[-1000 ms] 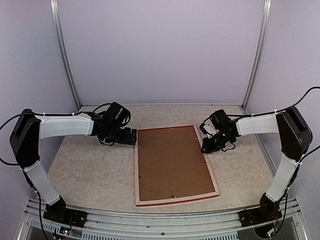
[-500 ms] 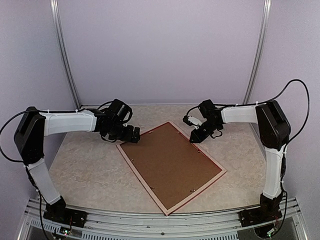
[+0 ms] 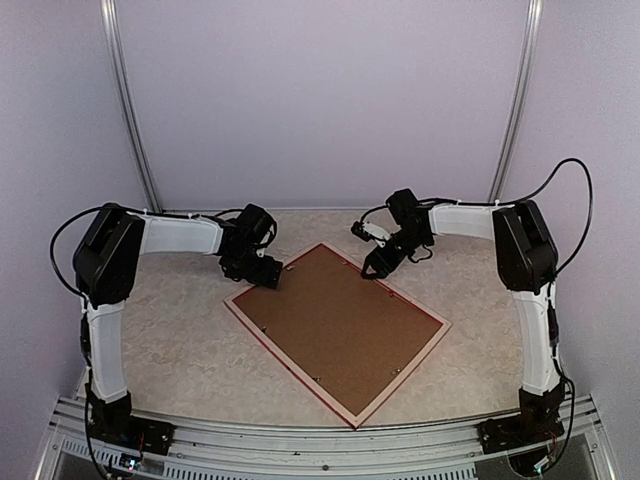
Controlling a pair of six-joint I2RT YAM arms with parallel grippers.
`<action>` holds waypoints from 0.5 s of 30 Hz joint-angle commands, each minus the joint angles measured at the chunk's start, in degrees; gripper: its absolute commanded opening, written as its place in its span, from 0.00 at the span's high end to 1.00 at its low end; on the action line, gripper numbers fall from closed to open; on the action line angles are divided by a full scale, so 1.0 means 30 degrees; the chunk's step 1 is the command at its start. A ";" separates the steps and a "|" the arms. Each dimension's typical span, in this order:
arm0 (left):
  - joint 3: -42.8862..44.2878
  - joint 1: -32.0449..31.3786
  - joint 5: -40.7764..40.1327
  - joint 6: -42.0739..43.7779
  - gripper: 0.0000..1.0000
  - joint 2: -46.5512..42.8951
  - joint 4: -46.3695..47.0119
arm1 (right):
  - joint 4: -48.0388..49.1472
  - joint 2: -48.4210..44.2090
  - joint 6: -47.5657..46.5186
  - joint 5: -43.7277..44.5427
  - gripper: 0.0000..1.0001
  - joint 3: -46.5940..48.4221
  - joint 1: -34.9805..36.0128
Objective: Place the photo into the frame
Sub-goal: Rotate the frame body at the center of the board.
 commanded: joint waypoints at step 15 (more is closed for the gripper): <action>-0.4139 0.0946 0.2784 -0.2487 0.72 -0.1197 0.1621 | -0.1898 -1.0441 1.1576 0.6393 0.17 -0.9187 -0.1300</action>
